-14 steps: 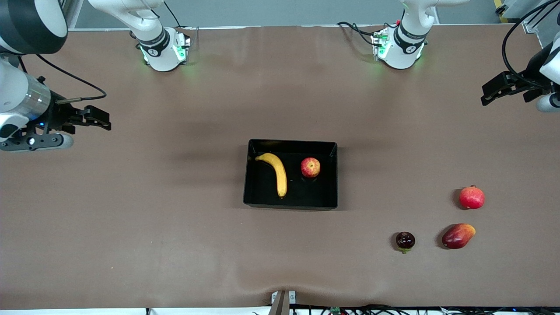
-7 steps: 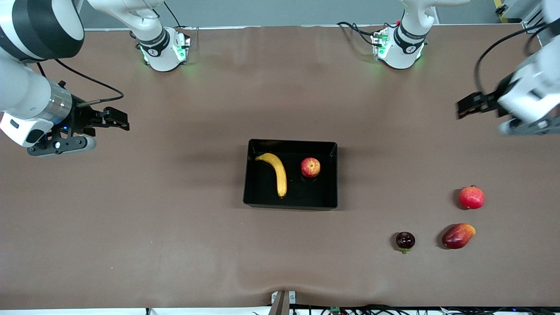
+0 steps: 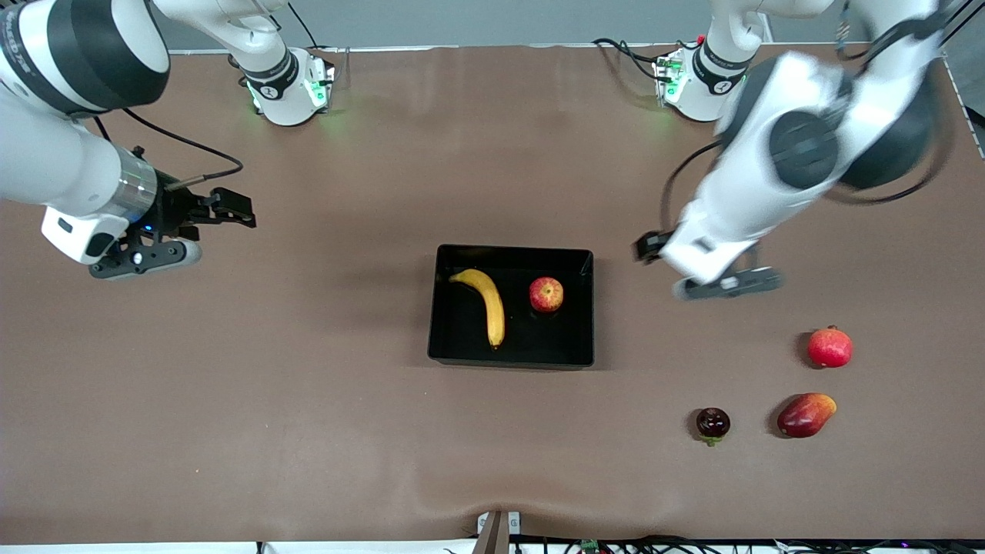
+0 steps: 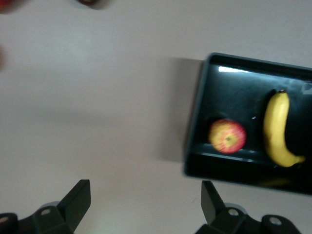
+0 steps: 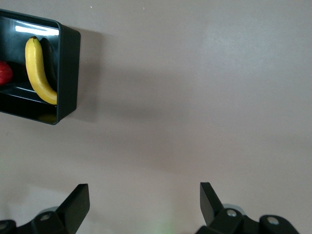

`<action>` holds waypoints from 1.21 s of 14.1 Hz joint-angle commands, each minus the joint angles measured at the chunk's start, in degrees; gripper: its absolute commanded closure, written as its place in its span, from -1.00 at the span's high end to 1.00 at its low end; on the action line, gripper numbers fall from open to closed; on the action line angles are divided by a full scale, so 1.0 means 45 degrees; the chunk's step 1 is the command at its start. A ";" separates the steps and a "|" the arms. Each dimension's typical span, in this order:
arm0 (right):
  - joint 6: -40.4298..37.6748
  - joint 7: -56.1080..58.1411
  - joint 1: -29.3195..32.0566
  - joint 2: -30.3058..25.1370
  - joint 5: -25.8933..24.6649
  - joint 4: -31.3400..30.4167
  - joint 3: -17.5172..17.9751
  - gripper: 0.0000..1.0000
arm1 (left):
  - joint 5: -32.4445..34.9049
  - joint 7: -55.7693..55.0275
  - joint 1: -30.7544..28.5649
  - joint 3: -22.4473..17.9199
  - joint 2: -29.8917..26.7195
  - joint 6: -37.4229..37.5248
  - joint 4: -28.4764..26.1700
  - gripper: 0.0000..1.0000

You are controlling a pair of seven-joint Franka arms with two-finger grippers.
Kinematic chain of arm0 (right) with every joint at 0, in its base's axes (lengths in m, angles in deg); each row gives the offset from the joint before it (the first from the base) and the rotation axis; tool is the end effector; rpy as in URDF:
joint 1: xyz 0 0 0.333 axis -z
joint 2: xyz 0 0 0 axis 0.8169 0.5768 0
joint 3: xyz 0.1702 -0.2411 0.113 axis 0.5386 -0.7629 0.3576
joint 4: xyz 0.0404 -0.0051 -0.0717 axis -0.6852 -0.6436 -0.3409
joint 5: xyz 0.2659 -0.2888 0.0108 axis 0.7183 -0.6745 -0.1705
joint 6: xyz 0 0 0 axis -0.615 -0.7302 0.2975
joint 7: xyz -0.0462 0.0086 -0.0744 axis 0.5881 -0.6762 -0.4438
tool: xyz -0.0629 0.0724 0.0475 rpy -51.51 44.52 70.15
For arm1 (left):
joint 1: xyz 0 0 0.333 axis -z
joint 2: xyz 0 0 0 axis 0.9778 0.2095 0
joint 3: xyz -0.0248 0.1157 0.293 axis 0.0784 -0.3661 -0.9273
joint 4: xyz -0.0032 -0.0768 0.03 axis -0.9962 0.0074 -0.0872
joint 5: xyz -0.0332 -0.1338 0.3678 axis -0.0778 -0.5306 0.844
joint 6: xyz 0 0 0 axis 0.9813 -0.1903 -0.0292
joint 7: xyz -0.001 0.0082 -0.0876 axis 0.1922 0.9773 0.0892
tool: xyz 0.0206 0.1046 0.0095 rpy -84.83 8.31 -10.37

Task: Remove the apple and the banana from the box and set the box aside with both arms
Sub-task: 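Reach the left gripper into the black box to the apple while the right gripper approaches, then grasp the apple with the left gripper and lift it out of the box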

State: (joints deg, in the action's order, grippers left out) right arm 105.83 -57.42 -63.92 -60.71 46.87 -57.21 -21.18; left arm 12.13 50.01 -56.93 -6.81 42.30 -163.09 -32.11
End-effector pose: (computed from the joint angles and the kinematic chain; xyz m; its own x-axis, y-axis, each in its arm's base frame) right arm 0.5771 0.1126 0.5403 0.9700 0.1732 -0.1708 0.1466 -0.9765 -0.1579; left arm 0.5853 -0.2960 0.4608 0.9888 0.1059 -0.1048 0.1051 -0.9944 -0.0138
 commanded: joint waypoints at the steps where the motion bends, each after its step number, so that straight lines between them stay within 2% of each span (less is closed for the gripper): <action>1: 0.0330 -0.0167 -0.0156 0.0256 0.0371 -0.0055 -0.0111 1.00 | -0.0237 -0.1688 0.0901 -0.0111 0.1398 -0.1013 0.0396 1.00; 4: 0.0683 -0.0148 -0.0331 0.0627 0.0839 -0.0055 -0.0111 1.00 | -0.0100 -0.3469 0.1722 -0.0131 0.2629 -0.2575 0.0396 1.00; 10: 0.2222 -0.0128 -0.0957 0.1817 0.0821 0.0004 -0.0111 1.00 | 0.0192 -0.5756 0.2679 -0.0209 0.4272 -0.4257 0.0396 1.00; 13: 0.3413 -0.0148 -0.0996 0.2345 0.0821 0.0023 -0.0111 1.00 | 0.1050 -0.6110 0.2798 -0.0209 0.4683 -0.4396 0.0357 1.00; 17: 0.4218 -0.0187 -0.1229 0.2932 0.0821 0.0062 -0.0111 1.00 | 0.1188 -0.6149 0.2798 -0.0209 0.5074 -0.4396 0.0298 1.00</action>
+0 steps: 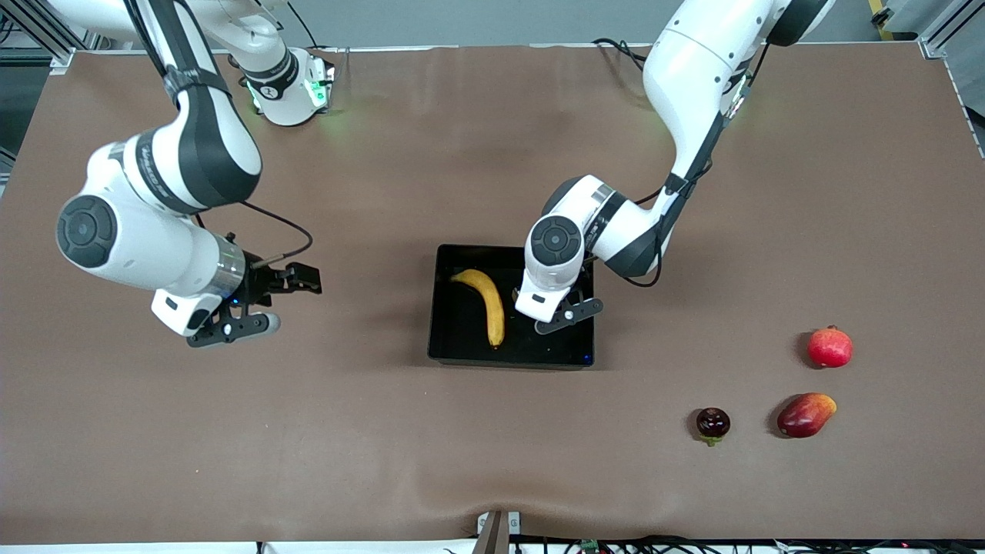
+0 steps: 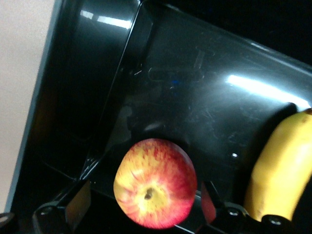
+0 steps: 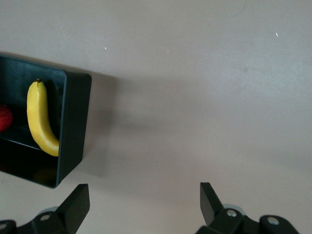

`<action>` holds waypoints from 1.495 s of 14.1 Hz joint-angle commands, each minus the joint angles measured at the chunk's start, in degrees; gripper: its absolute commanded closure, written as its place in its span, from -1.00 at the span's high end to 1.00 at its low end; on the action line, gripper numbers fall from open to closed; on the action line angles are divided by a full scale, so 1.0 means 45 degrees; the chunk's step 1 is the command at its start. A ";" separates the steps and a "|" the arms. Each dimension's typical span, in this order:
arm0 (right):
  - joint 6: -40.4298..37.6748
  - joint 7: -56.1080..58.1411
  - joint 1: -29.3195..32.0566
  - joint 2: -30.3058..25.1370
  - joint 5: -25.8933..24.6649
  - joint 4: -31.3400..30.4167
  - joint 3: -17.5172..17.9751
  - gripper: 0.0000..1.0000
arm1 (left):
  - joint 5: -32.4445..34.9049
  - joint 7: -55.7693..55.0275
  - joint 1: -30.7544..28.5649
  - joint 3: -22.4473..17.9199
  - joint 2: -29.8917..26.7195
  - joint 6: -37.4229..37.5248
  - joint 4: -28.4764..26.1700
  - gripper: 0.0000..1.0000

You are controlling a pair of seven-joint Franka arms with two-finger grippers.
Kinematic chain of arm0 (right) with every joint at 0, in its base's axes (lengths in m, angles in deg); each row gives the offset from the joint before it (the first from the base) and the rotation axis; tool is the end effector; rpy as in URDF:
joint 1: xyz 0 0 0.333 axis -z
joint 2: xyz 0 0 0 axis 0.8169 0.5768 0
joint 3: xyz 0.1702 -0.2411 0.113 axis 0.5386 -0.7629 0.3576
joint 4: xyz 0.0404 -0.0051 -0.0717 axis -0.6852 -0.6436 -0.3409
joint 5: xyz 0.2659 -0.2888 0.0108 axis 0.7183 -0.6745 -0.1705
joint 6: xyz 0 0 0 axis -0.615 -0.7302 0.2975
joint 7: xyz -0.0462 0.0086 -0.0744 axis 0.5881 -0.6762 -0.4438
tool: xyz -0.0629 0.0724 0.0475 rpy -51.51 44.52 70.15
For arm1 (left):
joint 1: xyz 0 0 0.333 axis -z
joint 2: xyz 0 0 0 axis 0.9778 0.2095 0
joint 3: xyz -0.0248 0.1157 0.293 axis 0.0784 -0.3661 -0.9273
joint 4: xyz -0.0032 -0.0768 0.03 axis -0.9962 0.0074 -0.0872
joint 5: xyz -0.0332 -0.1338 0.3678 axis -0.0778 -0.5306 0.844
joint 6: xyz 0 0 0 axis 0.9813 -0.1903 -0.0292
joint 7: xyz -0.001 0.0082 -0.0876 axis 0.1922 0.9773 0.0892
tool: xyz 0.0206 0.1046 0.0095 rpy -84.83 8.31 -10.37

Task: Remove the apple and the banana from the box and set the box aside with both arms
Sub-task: 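Grasp the apple with the left gripper and lift it out of the box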

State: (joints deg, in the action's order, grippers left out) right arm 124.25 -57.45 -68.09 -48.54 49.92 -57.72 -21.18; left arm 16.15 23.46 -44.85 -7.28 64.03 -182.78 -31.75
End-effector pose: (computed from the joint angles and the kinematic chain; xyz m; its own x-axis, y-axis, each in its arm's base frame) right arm 0.6345 0.1691 0.4278 0.9803 0.1816 -0.0776 0.1634 -0.9665 -0.1978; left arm 0.5535 -0.4326 0.2301 0.9359 0.3433 -0.0794 0.3357 -0.9372 -0.0947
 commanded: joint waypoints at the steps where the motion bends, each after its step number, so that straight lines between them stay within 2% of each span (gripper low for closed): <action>1: 0.0339 -0.0258 -0.0381 0.0305 0.0141 0.0175 -0.0110 1.00 | 0.0296 -0.0442 0.0154 -0.0104 0.0460 -0.0156 0.0258 1.00; 4: 0.1219 -0.0376 -0.0557 0.0519 0.0219 0.0175 -0.0110 1.00 | 0.0296 -0.1010 0.0271 -0.0104 0.0677 -0.0626 0.0239 1.00; 5: 0.1278 -0.0376 -0.0674 0.0636 0.0413 0.0175 -0.0110 1.00 | 0.0296 -0.1010 0.0271 -0.0104 0.0677 -0.0626 0.0239 0.85; 6: 0.1472 -0.0376 -0.0714 0.0695 0.0782 0.0175 -0.0110 1.00 | 0.0296 -0.1029 0.0271 -0.0104 0.0638 -0.0626 0.0239 0.39; 8: 0.1610 -0.0376 -0.0714 0.0890 0.1544 0.0155 -0.0110 1.00 | 0.0296 -0.0971 0.0213 -0.0085 0.0463 -0.0510 0.0297 -0.88; 9: 0.1630 -0.0376 -0.0714 0.1027 0.1837 0.0175 -0.0110 1.00 | 0.0296 -0.0971 0.0155 -0.0085 0.0210 -0.0374 0.0297 -1.00; 13: 0.2078 -0.0376 -0.0870 0.1320 0.2153 0.0175 -0.0110 1.00 | 0.0315 -0.0116 -0.0604 -0.0143 -0.2012 0.1187 0.0297 -1.00; 16: 0.2527 -0.0376 -0.1026 0.1555 0.2153 0.0194 -0.0110 1.00 | 0.0120 0.2554 -0.2165 -0.0027 -0.3518 0.2259 0.0239 -1.00; 18: 0.2704 -0.0376 -0.1221 0.1614 0.2153 0.0195 -0.0110 1.00 | 0.0139 0.4993 -0.3297 -0.0046 -0.4028 0.3586 0.0083 -1.00; 21: 0.2782 -0.0376 -0.1378 0.1867 0.2735 0.0233 -0.0110 1.00 | 0.0256 0.7266 -0.5035 -0.0026 -0.4518 0.3652 -0.1066 -1.00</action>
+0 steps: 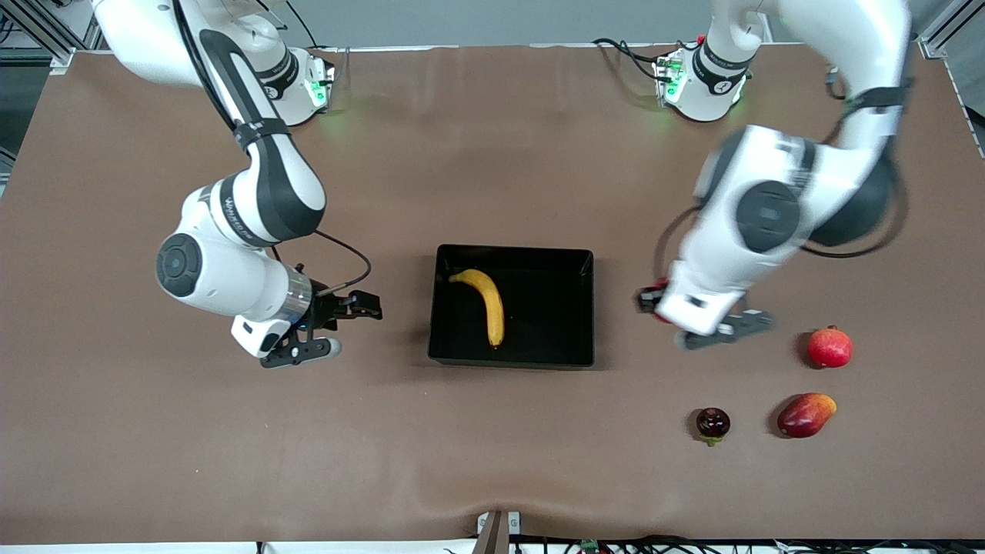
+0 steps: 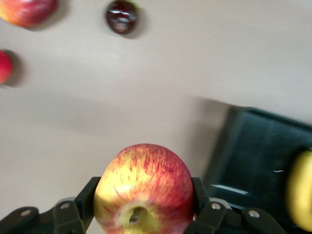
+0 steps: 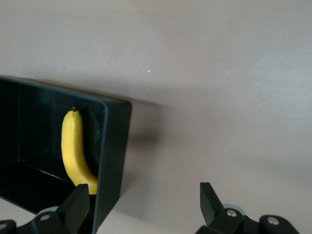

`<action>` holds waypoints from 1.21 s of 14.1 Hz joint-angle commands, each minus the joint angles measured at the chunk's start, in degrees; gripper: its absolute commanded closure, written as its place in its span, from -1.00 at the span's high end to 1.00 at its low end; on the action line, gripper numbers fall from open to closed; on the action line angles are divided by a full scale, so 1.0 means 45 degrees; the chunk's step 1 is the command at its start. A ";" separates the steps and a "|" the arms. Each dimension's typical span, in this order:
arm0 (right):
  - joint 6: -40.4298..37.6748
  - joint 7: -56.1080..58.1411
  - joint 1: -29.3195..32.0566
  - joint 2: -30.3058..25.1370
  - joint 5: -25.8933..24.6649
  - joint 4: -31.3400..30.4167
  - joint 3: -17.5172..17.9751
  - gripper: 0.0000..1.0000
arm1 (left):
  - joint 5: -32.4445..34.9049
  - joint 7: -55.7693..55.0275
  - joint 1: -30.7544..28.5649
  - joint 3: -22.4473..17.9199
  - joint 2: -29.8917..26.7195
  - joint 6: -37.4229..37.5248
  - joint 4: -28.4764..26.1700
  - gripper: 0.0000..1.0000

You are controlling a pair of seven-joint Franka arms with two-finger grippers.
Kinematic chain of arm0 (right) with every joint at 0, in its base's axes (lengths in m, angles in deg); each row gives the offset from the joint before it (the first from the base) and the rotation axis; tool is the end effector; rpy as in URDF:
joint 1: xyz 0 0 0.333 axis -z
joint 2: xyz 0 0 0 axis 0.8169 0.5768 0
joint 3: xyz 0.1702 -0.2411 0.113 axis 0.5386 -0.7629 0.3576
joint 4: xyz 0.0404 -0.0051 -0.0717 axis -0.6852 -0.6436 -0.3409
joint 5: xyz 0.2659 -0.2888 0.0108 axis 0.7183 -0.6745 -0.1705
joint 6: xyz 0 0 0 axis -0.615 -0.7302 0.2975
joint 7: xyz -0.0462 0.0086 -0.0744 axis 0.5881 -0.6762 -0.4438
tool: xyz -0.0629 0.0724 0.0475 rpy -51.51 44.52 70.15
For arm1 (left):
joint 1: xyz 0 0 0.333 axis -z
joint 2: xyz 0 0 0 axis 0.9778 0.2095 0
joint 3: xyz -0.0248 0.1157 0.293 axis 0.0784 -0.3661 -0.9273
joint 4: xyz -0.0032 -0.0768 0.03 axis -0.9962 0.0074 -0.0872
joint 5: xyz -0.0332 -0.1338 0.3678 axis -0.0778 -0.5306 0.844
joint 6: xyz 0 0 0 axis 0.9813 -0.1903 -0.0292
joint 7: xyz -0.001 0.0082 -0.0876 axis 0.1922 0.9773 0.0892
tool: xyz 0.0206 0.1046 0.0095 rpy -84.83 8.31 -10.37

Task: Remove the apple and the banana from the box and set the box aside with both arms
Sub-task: 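Grasp the apple with the left gripper and lift it out of the box, then lower the apple beside the pomegranate and open the left gripper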

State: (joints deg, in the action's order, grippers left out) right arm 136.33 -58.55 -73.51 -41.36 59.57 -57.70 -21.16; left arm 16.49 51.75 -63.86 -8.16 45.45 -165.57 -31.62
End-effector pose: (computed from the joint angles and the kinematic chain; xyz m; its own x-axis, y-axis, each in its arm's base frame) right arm 0.6449 0.2414 0.3632 0.9900 0.1396 -0.0217 0.1248 -0.9362 -0.3284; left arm 0.6355 -0.2077 0.4313 0.9771 0.2012 -0.0687 0.1959 -0.9776 -0.0769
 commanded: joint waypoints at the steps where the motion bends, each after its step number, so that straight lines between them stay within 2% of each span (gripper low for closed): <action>1: 0.0348 -0.0113 -0.0191 0.0330 0.0886 0.0210 -0.0115 1.00 | 0.0200 0.1506 -0.1475 0.0169 -0.0447 -0.0444 -0.1485 -1.00; 5: 0.0740 -0.0133 -0.0445 0.0545 0.1006 0.0229 -0.0115 1.00 | 0.0239 0.3948 -0.3216 0.0169 -0.0117 -0.3095 -0.3029 -1.00; 10: 0.1015 -0.0133 -0.0602 0.0721 0.1006 0.0229 -0.0115 1.00 | 0.0433 0.5493 -0.3921 0.0091 0.1658 -0.5365 -0.2974 -1.00; 12: 0.1015 -0.0133 -0.0602 0.0819 0.1026 0.0229 -0.0115 1.00 | 0.1038 0.5574 -0.4176 0.0091 0.2186 -0.5893 -0.2915 -1.00; 17: 0.1015 -0.0133 -0.0582 0.0897 0.1026 0.0229 -0.0115 1.00 | 0.1099 0.5574 -0.4293 0.0052 0.3223 -0.6890 -0.2720 -1.00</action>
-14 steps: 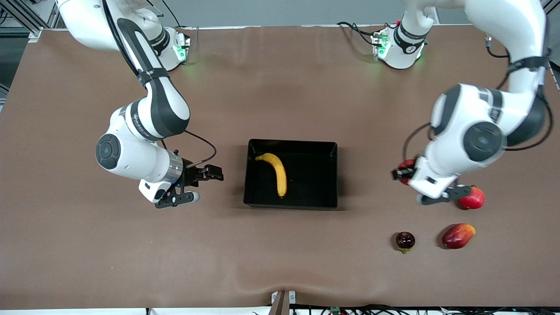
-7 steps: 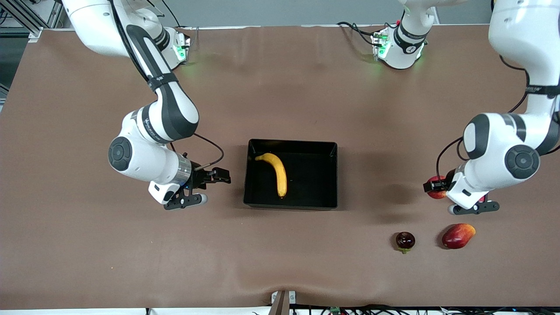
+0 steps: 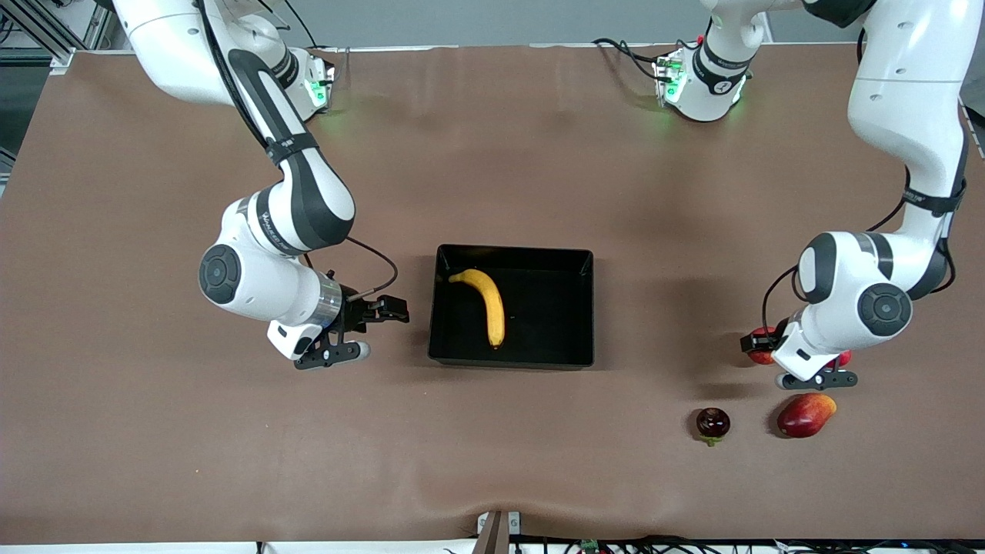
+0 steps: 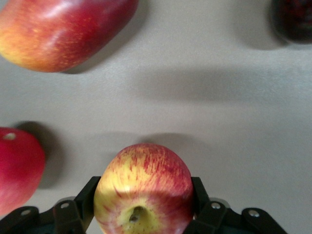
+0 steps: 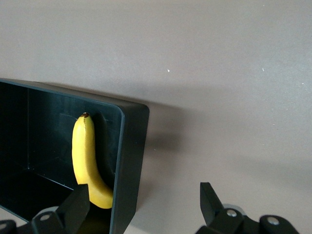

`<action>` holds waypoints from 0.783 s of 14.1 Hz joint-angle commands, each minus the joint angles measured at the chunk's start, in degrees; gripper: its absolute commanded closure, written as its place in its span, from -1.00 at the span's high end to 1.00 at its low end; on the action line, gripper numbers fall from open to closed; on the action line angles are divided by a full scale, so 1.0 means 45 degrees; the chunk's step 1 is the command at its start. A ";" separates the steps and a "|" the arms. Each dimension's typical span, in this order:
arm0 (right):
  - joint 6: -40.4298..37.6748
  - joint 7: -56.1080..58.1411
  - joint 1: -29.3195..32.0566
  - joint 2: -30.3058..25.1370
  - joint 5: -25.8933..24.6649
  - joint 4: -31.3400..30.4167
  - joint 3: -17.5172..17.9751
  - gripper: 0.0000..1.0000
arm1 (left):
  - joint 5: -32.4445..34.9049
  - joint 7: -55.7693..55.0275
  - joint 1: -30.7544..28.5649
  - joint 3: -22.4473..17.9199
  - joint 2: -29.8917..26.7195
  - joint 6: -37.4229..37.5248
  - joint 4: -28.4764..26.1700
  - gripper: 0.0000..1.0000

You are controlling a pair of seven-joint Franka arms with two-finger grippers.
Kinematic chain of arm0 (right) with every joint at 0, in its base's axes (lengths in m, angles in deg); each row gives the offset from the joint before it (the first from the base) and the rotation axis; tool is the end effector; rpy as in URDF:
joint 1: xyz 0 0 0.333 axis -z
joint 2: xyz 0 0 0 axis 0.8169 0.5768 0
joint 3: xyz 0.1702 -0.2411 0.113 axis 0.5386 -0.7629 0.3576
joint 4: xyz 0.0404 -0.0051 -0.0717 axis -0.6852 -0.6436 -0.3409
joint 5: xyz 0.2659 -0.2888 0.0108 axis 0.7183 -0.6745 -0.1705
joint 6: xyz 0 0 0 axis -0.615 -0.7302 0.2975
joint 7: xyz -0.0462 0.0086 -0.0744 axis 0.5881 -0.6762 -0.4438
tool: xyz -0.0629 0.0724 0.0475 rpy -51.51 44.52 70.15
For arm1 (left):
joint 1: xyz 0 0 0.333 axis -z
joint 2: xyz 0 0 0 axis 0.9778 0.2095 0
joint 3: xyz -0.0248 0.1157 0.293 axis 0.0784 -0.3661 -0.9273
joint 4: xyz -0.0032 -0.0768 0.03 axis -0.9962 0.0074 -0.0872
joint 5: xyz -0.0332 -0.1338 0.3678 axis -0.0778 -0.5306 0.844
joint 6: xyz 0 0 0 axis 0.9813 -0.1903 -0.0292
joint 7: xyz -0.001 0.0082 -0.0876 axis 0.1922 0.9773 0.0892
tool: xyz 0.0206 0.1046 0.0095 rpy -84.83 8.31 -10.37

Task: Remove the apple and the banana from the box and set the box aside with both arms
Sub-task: 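Lower the apple beside the pomegranate and open the left gripper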

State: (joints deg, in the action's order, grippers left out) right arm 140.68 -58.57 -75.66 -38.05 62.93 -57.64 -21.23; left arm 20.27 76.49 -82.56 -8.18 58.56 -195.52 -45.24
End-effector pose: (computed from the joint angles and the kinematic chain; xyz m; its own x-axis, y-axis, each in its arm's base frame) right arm 0.6447 0.2667 0.3307 0.9925 0.1212 -0.0169 0.1068 -0.9255 -0.3635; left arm 0.6667 0.0006 0.2132 0.9988 0.0317 -0.0366 0.0300 -0.9985 -0.0457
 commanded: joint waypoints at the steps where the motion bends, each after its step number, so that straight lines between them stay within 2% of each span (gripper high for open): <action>1: 0.0048 -0.0127 -0.0086 0.0162 0.0279 0.0216 -0.0098 1.00 | 0.0279 0.0076 -0.0236 0.0056 0.0368 -0.0314 0.0327 -1.00; 3: 0.0048 -0.0108 -0.0008 0.0143 0.0279 0.0216 -0.0098 1.00 | 0.0279 0.0076 -0.0256 0.0056 0.0447 -0.0412 0.0327 -1.00; 4: 0.0048 -0.0127 -0.0008 0.0143 0.0279 0.0235 -0.0098 1.00 | 0.0279 0.0076 -0.0256 0.0056 0.0428 -0.0413 0.0327 -0.21; 5: 0.0028 -0.0127 0.0011 0.0143 0.0279 0.0236 -0.0117 1.00 | 0.0240 -0.0137 -0.0256 0.0056 0.0350 -0.0413 0.0308 0.99; 7: -0.0049 -0.0088 0.0051 0.0104 0.0260 0.0216 -0.0117 1.00 | 0.0240 -0.0177 -0.0237 0.0153 -0.0077 -0.0219 0.0249 1.00; 11: -0.0070 -0.0049 0.0148 0.0046 0.0260 0.0236 -0.0137 1.00 | 0.0064 -0.0391 -0.0159 0.1031 -0.1678 0.2375 0.0269 1.00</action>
State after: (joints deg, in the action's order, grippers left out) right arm 140.76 -58.58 -75.55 -38.01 62.97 -57.55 -21.87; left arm 20.29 76.07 -83.30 -5.34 55.99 -189.80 -42.81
